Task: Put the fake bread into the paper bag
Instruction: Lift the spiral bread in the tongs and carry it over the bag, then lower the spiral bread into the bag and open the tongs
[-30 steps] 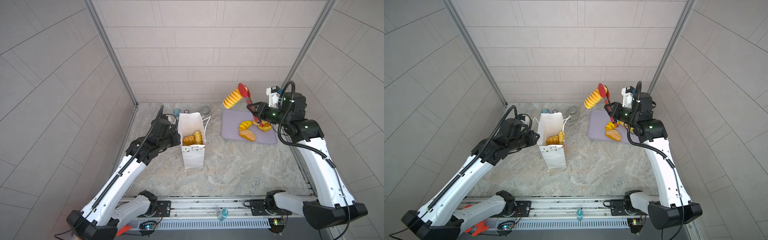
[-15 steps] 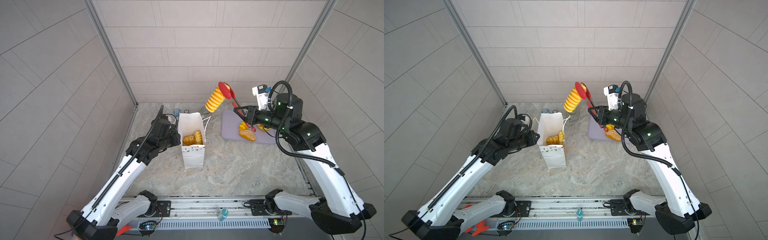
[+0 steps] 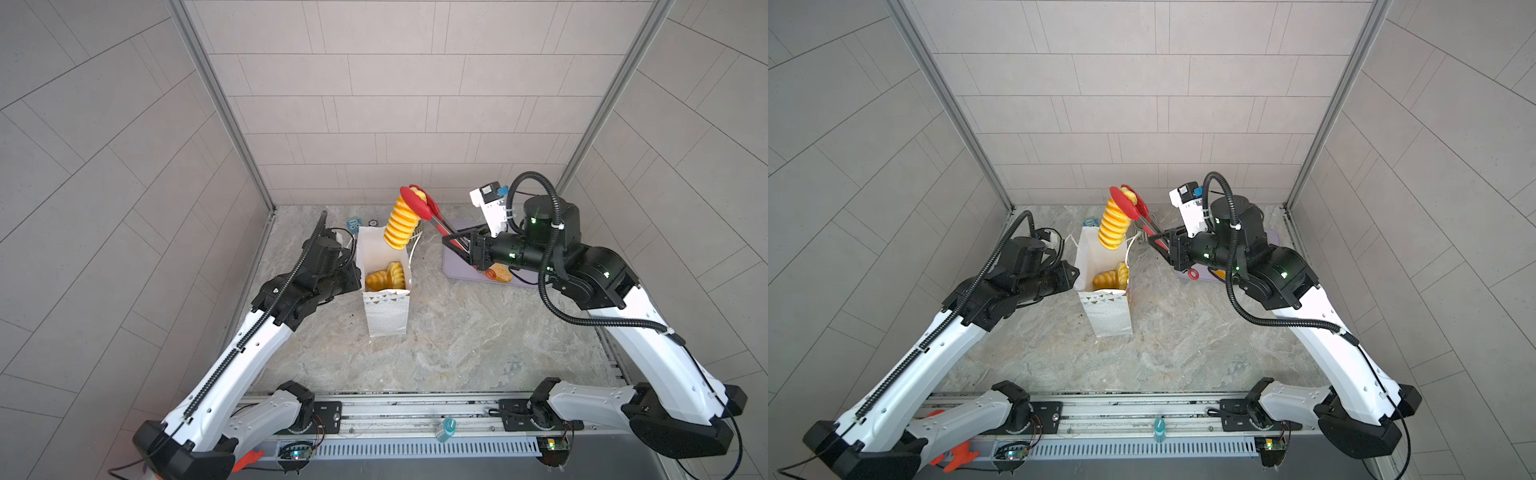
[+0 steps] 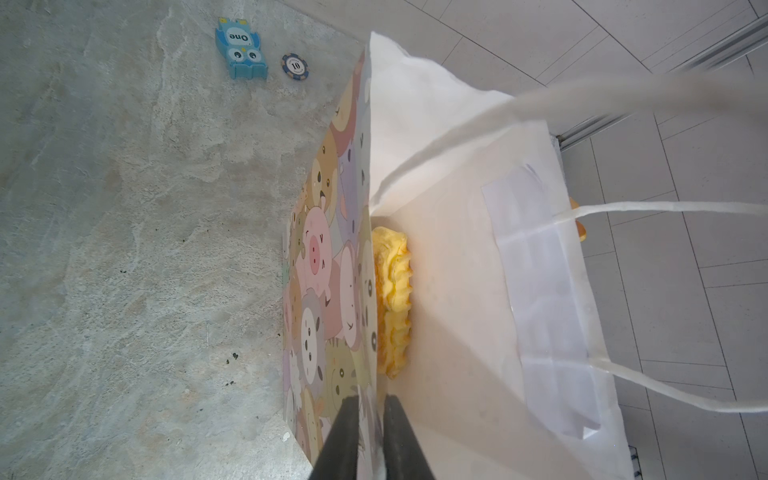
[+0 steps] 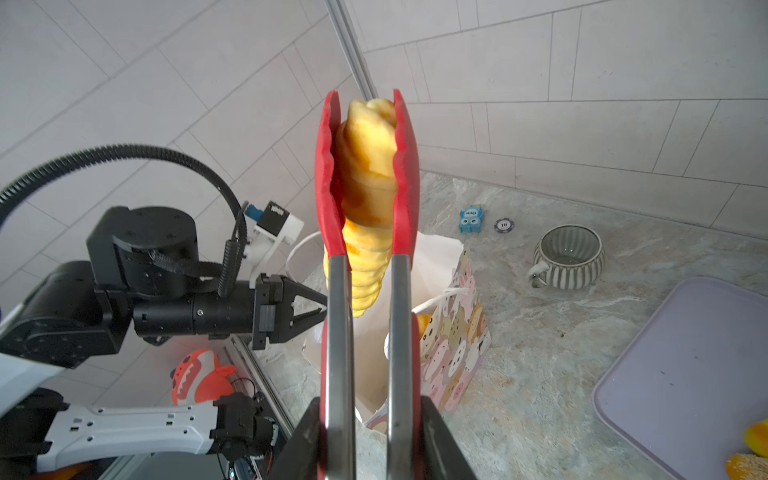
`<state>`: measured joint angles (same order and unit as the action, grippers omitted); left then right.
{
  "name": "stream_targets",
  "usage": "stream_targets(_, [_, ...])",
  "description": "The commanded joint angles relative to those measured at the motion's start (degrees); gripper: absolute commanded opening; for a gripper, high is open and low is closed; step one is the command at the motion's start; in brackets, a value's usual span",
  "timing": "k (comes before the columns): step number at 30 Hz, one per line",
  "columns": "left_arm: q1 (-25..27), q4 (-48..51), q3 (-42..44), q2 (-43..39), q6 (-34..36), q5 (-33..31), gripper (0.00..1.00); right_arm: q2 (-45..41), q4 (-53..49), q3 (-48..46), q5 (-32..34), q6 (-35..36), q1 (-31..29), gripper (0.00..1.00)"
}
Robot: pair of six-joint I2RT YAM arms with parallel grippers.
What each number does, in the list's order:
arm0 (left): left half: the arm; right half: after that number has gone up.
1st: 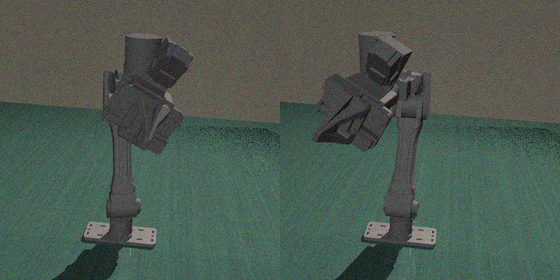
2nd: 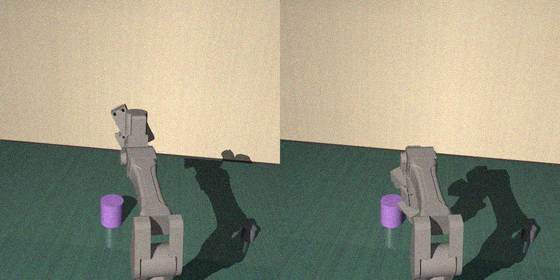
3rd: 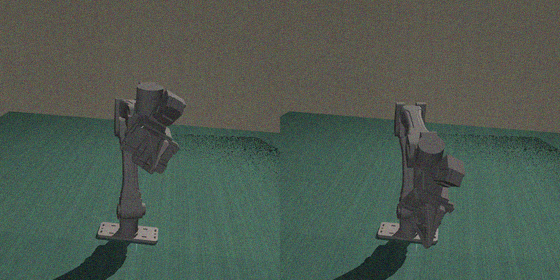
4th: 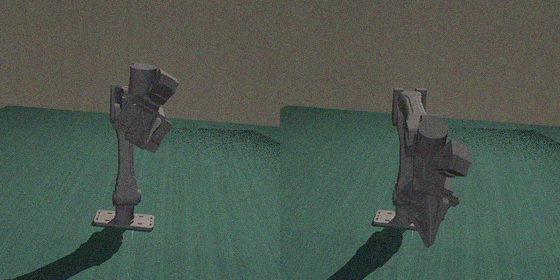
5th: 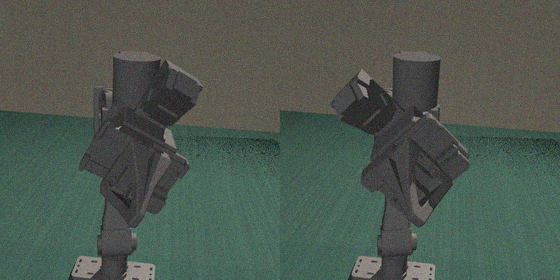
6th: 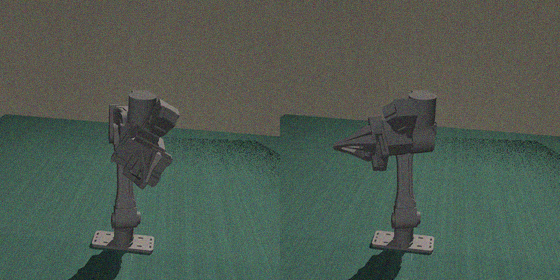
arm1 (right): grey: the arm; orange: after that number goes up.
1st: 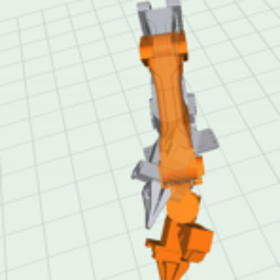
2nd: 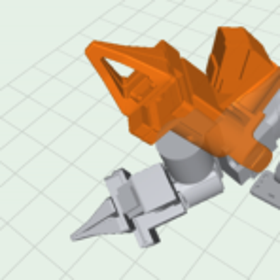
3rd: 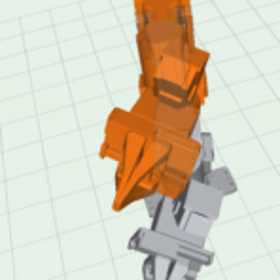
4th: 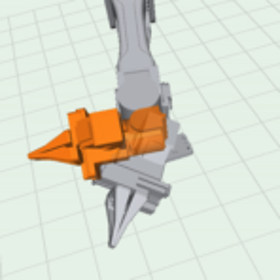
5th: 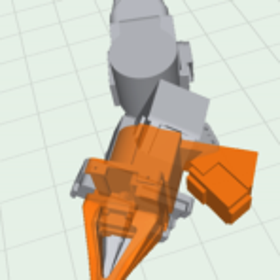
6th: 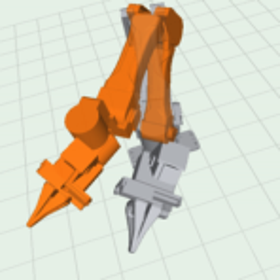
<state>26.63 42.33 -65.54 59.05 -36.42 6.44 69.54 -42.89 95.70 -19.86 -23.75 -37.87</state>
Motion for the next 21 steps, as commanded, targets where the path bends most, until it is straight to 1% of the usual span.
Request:
stream_targets(1, [-0.4,0.2,0.0,0.0,0.1,-0.1,0.18,1.1,-1.1,2.4,3.5,3.6,-2.9,0.34])
stream_targets(4, [-0.4,0.2,0.1,0.2,0.1,0.0,0.18,2.2,-2.1,2.8,4.9,4.6,-4.9,0.34])
stream_targets(13, [-0.3,0.2,0.2,-0.1,0.1,-0.1,0.18,5.3,-5.0,2.7,8.6,6.2,-8.6,0.34])
stream_targets(21, [-0.4,0.0,0.3,-0.1,0.2,-0.1,0.18,6.9,-5.3,1.4,9.3,6.5,-10.4,0.34])
